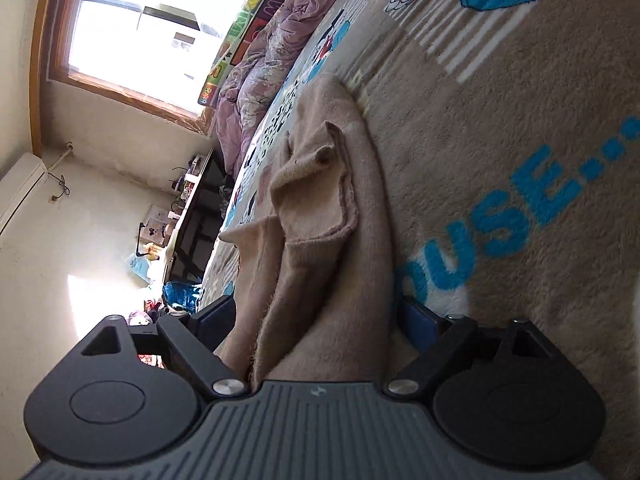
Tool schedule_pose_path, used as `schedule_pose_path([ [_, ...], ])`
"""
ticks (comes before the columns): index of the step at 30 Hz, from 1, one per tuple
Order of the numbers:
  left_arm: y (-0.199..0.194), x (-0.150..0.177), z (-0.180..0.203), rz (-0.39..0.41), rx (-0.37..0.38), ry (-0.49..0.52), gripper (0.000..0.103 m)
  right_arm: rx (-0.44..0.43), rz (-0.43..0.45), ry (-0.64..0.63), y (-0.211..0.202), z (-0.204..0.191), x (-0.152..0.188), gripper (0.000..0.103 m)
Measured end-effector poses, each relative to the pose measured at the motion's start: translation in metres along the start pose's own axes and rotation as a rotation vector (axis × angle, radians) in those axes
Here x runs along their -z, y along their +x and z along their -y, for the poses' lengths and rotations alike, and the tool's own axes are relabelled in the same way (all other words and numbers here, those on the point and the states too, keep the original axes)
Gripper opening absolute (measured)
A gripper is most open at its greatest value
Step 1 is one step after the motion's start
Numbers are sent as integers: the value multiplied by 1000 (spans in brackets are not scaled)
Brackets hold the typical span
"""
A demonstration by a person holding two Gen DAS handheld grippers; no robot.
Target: Fold clothes
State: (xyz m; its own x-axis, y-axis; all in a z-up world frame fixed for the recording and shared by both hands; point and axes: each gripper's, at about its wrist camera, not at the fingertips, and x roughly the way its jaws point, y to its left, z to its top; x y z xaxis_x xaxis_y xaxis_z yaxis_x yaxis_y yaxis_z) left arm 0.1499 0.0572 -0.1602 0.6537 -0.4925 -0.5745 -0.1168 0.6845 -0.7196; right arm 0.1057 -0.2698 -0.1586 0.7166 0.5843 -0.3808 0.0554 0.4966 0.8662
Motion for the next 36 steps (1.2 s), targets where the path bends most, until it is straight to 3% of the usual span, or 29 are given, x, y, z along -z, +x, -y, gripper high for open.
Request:
schedule_pose_path([
  [1,0,-1,3,-8,12,-1,26,11,-9,-5,4,-3,6,70],
  [3,-7,-1,11,-8,36,7,18,-26,-55,47,15,-5,12,36],
  [8,-48,3,23,60,46,63,19,-77,-37,37,-11,-32,14,32],
  [12,-41,12,3,15,46,2,33,89,-127,-21,3,-13,27,32],
  [14,-37,17,-7,-7,46,-29,40,56,-95,-21,-8,-15,35,42],
  [15,-35,19,-12,-18,46,-44,52,59,-89,-41,-11,-19,40,50],
  [17,-31,24,-22,-40,46,-75,62,38,-77,-10,-10,-17,42,60],
  [19,-35,26,-22,-26,48,-70,62,-8,-46,66,-6,-11,40,65],
  [21,-41,28,-19,1,50,-52,22,-43,-20,111,-3,-1,37,61],
  [22,-43,28,-17,14,51,-44,21,-55,-14,123,-3,3,36,42],
  [23,-46,29,-15,28,52,-35,19,-70,-14,123,-4,2,38,31],
  [26,-55,31,-12,54,36,-12,19,-68,-6,78,-16,-5,43,29],
  [28,-40,34,-23,-2,-29,-19,29,-23,-29,79,-16,7,48,28],
  [29,-36,35,-28,-13,-39,-20,37,-5,-42,83,-15,15,50,22],
  [31,-46,34,-21,28,-46,12,40,-16,-33,70,-21,11,51,28],
  [32,-51,33,-14,60,-63,53,48,-12,-24,55,-25,6,51,37],
  [33,-56,33,-5,101,-88,115,51,-11,4,15,-30,0,51,51],
  [36,-58,34,2,153,-82,203,52,-18,77,-69,-42,-10,51,70],
])
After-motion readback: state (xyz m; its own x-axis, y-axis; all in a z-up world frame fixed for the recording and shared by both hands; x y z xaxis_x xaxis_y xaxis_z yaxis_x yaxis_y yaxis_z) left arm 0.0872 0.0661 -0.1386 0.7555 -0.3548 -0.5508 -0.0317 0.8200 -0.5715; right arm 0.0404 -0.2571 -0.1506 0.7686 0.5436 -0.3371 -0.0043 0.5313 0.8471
